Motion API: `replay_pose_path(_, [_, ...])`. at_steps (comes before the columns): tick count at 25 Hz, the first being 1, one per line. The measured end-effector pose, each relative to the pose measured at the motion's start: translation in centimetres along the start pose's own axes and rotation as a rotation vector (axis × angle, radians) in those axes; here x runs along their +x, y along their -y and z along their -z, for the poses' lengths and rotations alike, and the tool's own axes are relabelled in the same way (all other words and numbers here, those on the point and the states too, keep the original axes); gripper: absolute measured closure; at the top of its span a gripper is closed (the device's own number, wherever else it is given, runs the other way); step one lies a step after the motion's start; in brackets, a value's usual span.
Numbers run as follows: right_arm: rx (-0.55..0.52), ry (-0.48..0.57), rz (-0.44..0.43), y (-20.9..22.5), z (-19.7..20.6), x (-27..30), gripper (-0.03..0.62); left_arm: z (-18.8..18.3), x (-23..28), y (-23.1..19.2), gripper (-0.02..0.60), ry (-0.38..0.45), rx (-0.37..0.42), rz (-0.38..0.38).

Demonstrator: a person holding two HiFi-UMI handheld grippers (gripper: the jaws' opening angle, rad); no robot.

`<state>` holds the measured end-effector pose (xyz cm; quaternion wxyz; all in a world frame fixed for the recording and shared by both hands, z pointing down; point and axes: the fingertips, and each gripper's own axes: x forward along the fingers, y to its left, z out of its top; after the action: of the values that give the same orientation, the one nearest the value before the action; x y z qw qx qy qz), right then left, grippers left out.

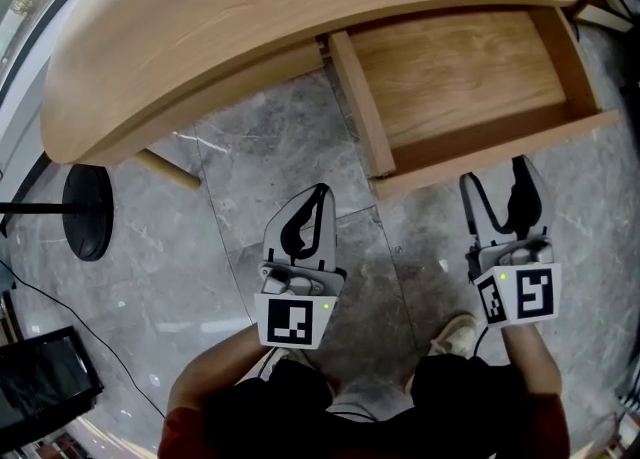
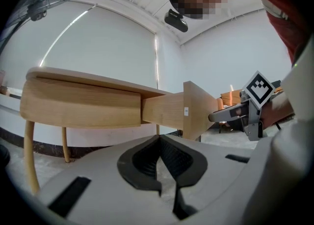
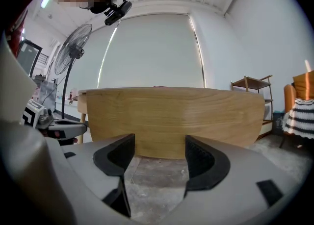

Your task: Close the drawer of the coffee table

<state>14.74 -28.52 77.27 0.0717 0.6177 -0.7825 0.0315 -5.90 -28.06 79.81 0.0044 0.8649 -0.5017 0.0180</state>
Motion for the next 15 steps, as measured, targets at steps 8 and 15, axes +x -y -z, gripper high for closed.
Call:
replay_pose_path(8, [-0.015,0.007,0.007,0.05,-0.24,0.25,0.292,-0.24,0.03,0.31,0.574,0.01,0.005,0.012])
replay_pose_path(15, [-0.035,0.009,0.003,0.36,-0.85,0.79,0.291,-0.45,0.16,0.33,0.574,0.02,0.004,0.011])
